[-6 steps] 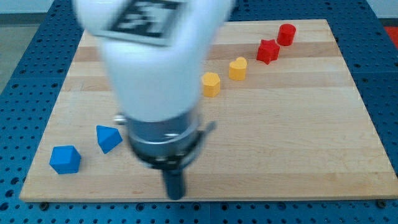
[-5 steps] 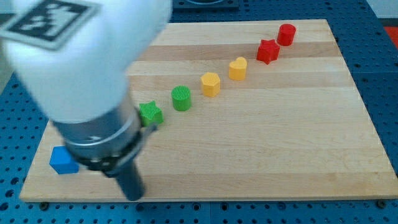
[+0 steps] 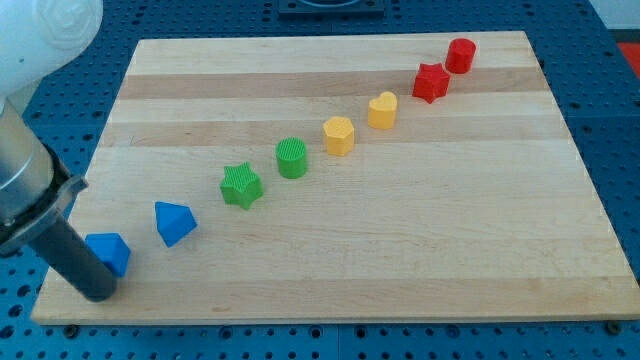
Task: Move the blue cube diagonal to the hexagon
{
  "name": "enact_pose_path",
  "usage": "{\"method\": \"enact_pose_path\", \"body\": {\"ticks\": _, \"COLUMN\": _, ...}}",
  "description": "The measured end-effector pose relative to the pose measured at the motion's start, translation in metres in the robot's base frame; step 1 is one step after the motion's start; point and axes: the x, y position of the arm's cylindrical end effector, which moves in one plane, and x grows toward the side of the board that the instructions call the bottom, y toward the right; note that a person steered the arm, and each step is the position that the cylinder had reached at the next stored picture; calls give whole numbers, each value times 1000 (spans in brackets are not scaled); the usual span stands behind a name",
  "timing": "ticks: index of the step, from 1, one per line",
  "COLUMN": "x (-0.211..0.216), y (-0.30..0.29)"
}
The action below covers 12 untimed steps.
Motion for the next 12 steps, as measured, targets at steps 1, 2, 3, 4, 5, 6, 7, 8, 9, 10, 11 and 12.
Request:
{"method": "enact_pose_path", "body": {"ticks": 1, "x": -14, "y": -6}}
{"method": "enact_pose_path", "body": {"ticks": 2, "x": -24, "y": -5}}
{"method": "enact_pose_path", "body": {"ticks": 3, "x": -57, "y": -3}}
{"method": "enact_pose_path", "body": {"ticks": 4, "x": -95, "y": -3}}
{"method": "enact_pose_path", "body": {"ticks": 5, "x": -135, "y": -1}}
{"method": "enact_pose_path", "body": {"ticks": 6, "x": -184, "y": 5}}
{"method": "enact_pose_path", "body": {"ticks": 7, "x": -209, "y": 8}}
{"method": "enact_pose_path", "body": {"ticks": 8, "x": -203, "y": -12}}
{"method": "enact_pose_path", "body": {"ticks": 9, "x": -208, "y": -50}}
{"method": "enact_pose_path", "body": {"ticks": 10, "x": -244, "y": -45}}
{"method": "enact_pose_path", "body": {"ticks": 11, "x": -264, "y": 25}}
{"method": "enact_pose_path", "body": {"ticks": 12, "x": -269, "y": 101}}
